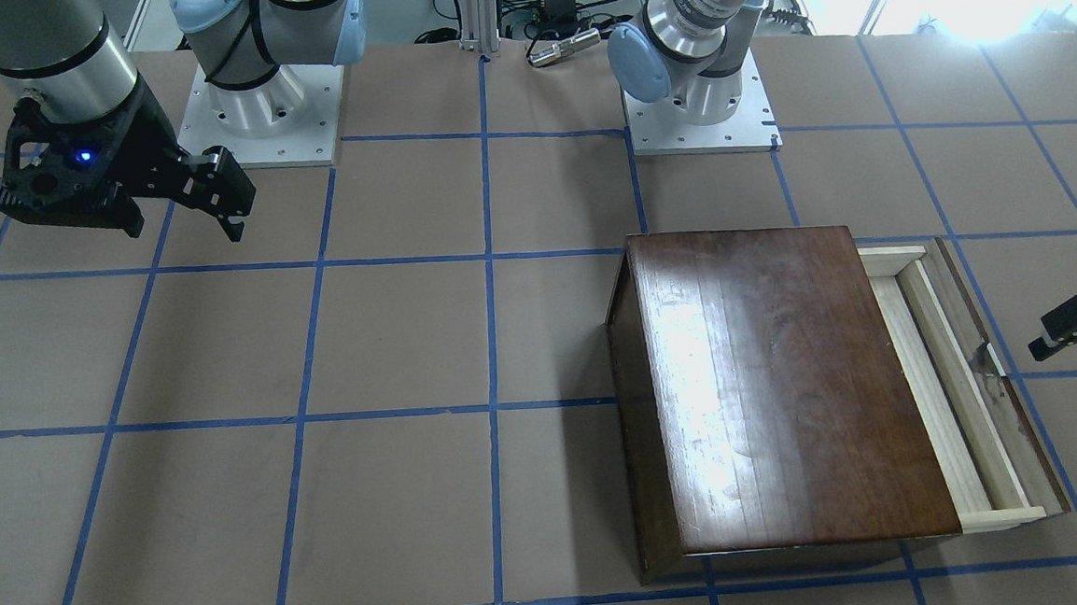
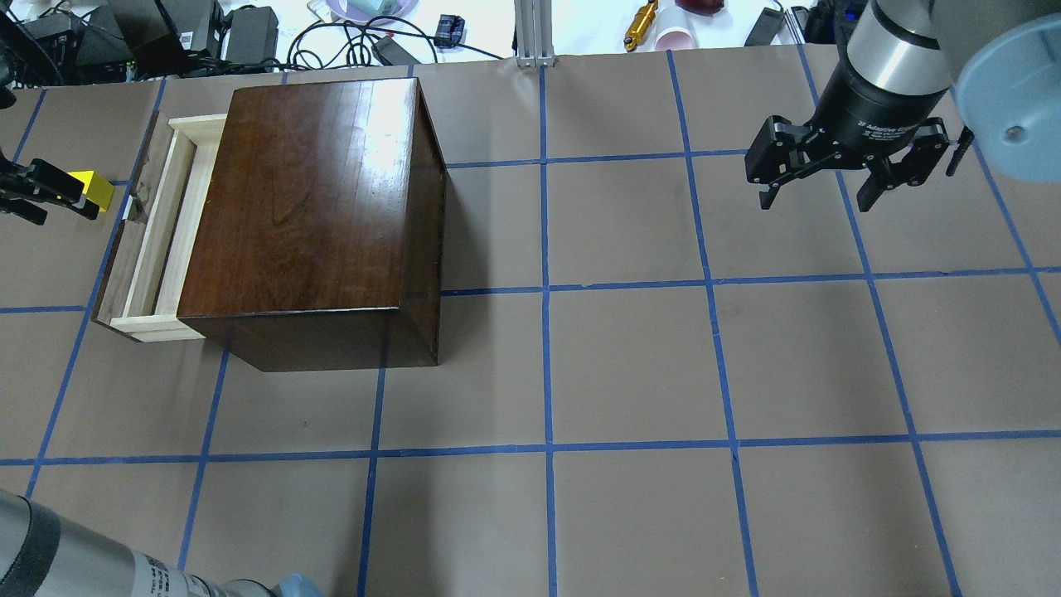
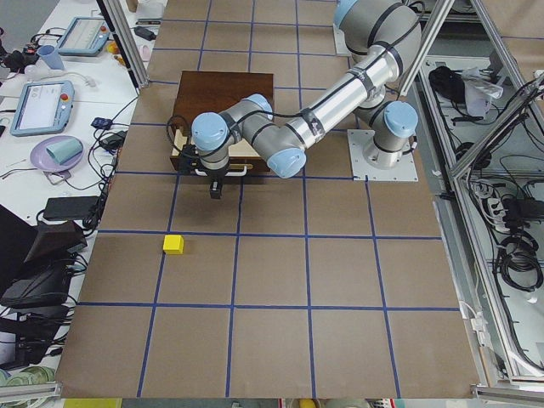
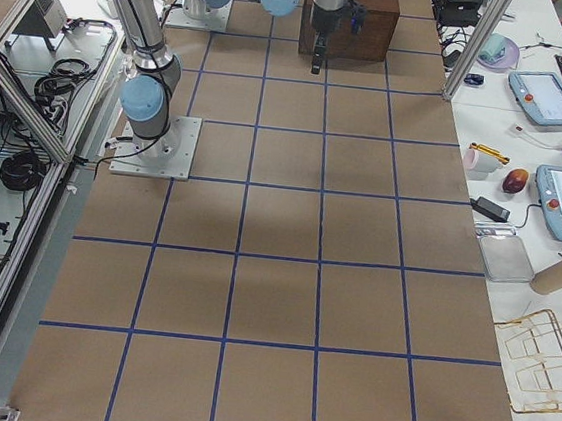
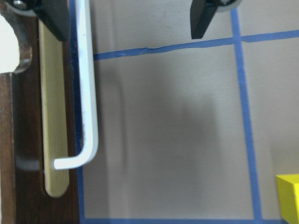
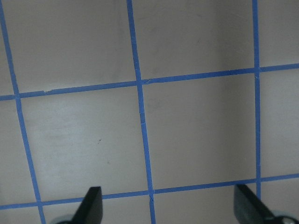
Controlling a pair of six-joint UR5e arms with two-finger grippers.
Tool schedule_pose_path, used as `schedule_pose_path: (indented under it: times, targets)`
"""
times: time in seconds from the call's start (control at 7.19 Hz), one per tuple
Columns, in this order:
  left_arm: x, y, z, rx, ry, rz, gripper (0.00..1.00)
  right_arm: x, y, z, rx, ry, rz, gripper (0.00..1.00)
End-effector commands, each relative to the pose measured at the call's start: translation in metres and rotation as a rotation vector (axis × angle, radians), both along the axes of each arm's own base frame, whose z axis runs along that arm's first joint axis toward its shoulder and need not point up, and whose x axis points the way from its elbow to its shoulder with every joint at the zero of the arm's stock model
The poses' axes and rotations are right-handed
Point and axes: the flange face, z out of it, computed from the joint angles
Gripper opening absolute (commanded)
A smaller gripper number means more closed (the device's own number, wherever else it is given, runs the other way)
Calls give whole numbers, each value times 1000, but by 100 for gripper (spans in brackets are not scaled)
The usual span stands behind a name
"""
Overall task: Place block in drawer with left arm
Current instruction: 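Release the handle and move the left gripper over the yellow cube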
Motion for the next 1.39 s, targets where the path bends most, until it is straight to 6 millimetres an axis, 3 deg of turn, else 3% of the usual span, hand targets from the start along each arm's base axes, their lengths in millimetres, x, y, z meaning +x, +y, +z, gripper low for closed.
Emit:
schedule_pose_path:
  times: [0.0,0.56,0.83,1.25]
  targets:
    - [19,-21,12,-26,-46,0,100,0,0,0,0,1,0,100]
    - [71,-79,-8,-53,-91,6,100,0,0,0,0,0,0,100]
    - [94,-107,-33,-86,-125,6,100,0,0,0,0,0,0,100]
    - [116,-133,-68,-92,-130,7,100,0,0,0,0,0,0,100]
